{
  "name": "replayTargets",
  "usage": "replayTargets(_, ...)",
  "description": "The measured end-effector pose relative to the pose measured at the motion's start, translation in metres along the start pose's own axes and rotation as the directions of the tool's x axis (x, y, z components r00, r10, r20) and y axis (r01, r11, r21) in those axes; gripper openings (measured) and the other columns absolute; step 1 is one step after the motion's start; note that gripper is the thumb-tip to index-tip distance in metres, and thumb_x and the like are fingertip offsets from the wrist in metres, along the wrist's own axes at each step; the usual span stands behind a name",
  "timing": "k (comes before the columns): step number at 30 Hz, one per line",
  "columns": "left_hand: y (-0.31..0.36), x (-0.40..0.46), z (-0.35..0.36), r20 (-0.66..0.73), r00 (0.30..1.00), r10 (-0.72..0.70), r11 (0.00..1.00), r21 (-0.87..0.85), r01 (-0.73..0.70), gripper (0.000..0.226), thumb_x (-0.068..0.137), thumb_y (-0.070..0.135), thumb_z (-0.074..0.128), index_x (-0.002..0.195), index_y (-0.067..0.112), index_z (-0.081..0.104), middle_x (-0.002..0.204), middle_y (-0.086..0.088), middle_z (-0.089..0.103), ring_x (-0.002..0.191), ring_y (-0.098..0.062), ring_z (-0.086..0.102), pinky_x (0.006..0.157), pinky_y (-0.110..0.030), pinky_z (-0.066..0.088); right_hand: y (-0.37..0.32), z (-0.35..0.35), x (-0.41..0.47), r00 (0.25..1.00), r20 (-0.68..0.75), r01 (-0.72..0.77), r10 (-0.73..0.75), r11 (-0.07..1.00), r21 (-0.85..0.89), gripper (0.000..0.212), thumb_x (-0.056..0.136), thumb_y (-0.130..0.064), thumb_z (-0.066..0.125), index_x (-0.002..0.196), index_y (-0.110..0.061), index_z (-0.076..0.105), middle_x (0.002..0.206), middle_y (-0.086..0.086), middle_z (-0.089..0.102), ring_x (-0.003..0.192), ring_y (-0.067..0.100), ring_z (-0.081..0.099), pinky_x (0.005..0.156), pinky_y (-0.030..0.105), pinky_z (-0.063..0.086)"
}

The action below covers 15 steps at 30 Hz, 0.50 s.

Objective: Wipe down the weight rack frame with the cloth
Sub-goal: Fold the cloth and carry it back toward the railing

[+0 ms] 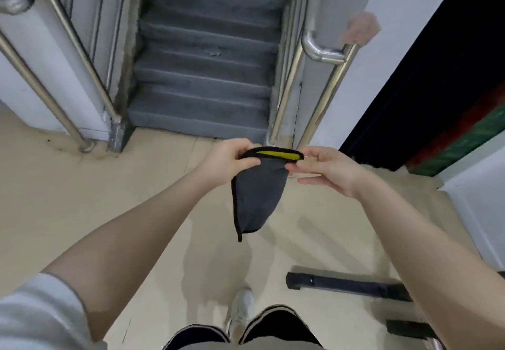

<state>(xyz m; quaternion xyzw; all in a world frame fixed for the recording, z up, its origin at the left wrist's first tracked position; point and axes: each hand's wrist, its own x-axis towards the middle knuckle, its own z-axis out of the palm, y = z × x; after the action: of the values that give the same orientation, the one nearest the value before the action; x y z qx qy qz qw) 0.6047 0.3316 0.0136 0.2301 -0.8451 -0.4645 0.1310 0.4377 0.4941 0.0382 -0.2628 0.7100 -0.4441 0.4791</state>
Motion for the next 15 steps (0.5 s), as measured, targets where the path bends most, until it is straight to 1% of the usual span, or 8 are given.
replayTargets(2,0.009,0.056,-0.001,0.007,1.000,0.000,0.999,-0.036,0.000,0.016,0.085,0.015,0.067,0.072,0.020,0.060,0.058,0.017,0.054,0.056,0.005,0.048,0.057,-0.012,0.036,-0.018,-0.033,0.028,0.996,-0.047,0.071,-0.078,0.986,-0.149,0.017,0.089,-0.006,0.062,0.103,-0.016,0.062,0.099,0.011,0.070,0.092,0.012,0.062,0.082,0.023,0.047)
replayTargets(3,0.012,0.082,0.000,0.014,1.000,0.011,0.999,-0.033,-0.010,0.013,0.085,0.016,0.068,0.074,0.021,0.062,0.065,0.015,0.057,0.063,0.002,0.051,0.062,-0.016,0.039,-0.026,-0.048,0.043,0.985,-0.121,0.102,-0.126,0.977,-0.187,0.015,0.088,-0.006,0.063,0.097,-0.018,0.063,0.095,0.015,0.068,0.087,0.011,0.061,0.082,0.024,0.045)
replayTargets(5,0.016,0.133,0.004,0.024,0.999,0.047,0.999,0.009,-0.047,0.005,0.085,0.018,0.067,0.080,0.018,0.066,0.079,0.007,0.059,0.074,-0.007,0.053,0.070,-0.022,0.040,-0.037,-0.074,0.075,0.934,-0.286,0.144,-0.213,0.959,-0.244,0.011,0.090,-0.010,0.062,0.087,-0.020,0.064,0.088,0.009,0.063,0.080,0.010,0.057,0.082,0.025,0.046)
replayTargets(8,0.028,0.206,0.010,0.048,0.995,0.087,0.996,-0.006,-0.087,0.012,0.090,0.020,0.061,0.094,0.012,0.069,0.094,0.001,0.067,0.084,-0.013,0.059,0.076,-0.025,0.047,-0.054,-0.109,0.120,0.857,-0.438,0.167,-0.272,0.950,-0.264,0.010,0.095,-0.019,0.054,0.092,-0.013,0.061,0.096,0.001,0.059,0.084,0.007,0.052,0.075,0.018,0.041)
replayTargets(10,0.037,0.259,0.012,0.070,0.991,0.111,0.994,0.000,-0.112,0.015,0.092,0.024,0.058,0.091,0.012,0.066,0.087,0.000,0.067,0.080,-0.014,0.059,0.072,-0.031,0.047,-0.068,-0.135,0.151,0.824,-0.492,0.186,-0.281,0.954,-0.234,0.012,0.098,-0.020,0.047,0.098,-0.013,0.056,0.097,-0.003,0.058,0.084,0.004,0.052,0.072,0.016,0.039)
replayTargets(12,0.045,0.316,0.014,0.097,0.983,0.153,0.987,0.038,-0.157,0.017,0.094,0.027,0.054,0.088,0.012,0.061,0.083,-0.001,0.065,0.077,-0.016,0.058,0.069,-0.031,0.045,-0.083,-0.166,0.187,0.794,-0.529,0.229,-0.299,0.954,-0.196,0.010,0.100,-0.019,0.044,0.096,-0.019,0.053,0.097,-0.003,0.058,0.089,0.009,0.055,0.083,0.023,0.045)
replayTargets(14,0.046,0.372,0.016,0.150,0.975,0.166,0.985,0.028,-0.172,0.018,0.095,0.025,0.053,0.092,0.009,0.060,0.092,-0.005,0.068,0.086,-0.019,0.062,0.078,-0.033,0.048,-0.096,-0.197,0.225,0.770,-0.557,0.247,-0.310,0.951,-0.188,0.013,0.099,-0.020,0.044,0.092,-0.024,0.052,0.100,0.003,0.061,0.094,0.021,0.059,0.091,0.036,0.048)
replayTargets(15,0.045,0.401,0.017,0.182,0.969,0.167,0.984,0.024,-0.175,0.017,0.095,0.023,0.053,0.095,0.008,0.061,0.095,-0.005,0.068,0.089,-0.019,0.062,0.081,-0.032,0.048,-0.101,-0.212,0.243,0.756,-0.575,0.246,-0.313,0.950,-0.194,0.013,0.099,-0.020,0.044,0.090,-0.026,0.052,0.098,0.002,0.062,0.092,0.023,0.059,0.090,0.037,0.049)
